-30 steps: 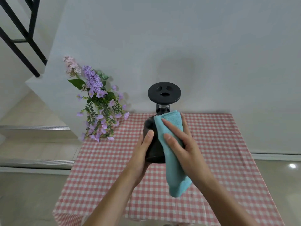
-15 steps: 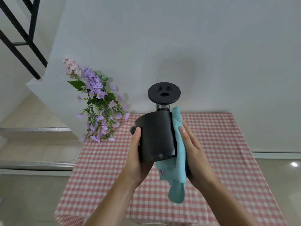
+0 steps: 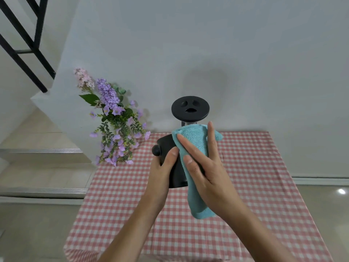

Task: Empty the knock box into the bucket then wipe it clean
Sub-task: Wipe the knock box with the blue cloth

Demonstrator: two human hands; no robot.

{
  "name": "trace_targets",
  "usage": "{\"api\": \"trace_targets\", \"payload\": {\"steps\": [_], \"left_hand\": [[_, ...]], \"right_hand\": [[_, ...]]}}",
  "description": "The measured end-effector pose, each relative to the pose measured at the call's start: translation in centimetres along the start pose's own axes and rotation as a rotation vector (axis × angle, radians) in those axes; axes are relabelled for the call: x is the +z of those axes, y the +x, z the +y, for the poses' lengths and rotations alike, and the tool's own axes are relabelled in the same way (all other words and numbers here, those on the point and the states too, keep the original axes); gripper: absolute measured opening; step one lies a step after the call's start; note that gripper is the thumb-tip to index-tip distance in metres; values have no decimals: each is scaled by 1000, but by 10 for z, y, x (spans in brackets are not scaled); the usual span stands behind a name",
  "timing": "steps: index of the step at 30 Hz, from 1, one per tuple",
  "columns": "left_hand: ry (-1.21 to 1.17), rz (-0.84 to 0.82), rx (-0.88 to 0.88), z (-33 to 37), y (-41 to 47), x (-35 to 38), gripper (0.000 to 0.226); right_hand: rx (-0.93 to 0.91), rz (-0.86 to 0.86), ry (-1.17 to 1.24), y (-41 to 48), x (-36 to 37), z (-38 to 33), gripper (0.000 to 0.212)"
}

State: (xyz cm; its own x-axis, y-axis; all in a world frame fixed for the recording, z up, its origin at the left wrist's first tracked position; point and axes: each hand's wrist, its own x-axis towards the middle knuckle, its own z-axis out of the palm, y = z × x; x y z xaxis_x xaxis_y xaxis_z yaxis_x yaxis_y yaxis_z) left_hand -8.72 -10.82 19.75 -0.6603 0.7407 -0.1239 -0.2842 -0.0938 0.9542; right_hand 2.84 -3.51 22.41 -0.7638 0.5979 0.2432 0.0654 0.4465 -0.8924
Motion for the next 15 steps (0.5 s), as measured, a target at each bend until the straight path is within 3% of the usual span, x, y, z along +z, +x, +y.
{"api": "trace_targets", "payload": {"steps": [2,5,12,15], "left_hand": [[-19,-22,14,1,-1,0,58],[-208,-68,-51,6,-5,0,58],[-482,-74,-51,1,-2,2,67],[-452,-104,-101,-1,1,0,71]], "right_hand": [[-35,-3,-17,0,-1,-1,40],[-84,15,205,-10,-2,-6,36],[163,55,825,-18,-3,2,40],[193,49,861,-15,-7,-1,44]]}}
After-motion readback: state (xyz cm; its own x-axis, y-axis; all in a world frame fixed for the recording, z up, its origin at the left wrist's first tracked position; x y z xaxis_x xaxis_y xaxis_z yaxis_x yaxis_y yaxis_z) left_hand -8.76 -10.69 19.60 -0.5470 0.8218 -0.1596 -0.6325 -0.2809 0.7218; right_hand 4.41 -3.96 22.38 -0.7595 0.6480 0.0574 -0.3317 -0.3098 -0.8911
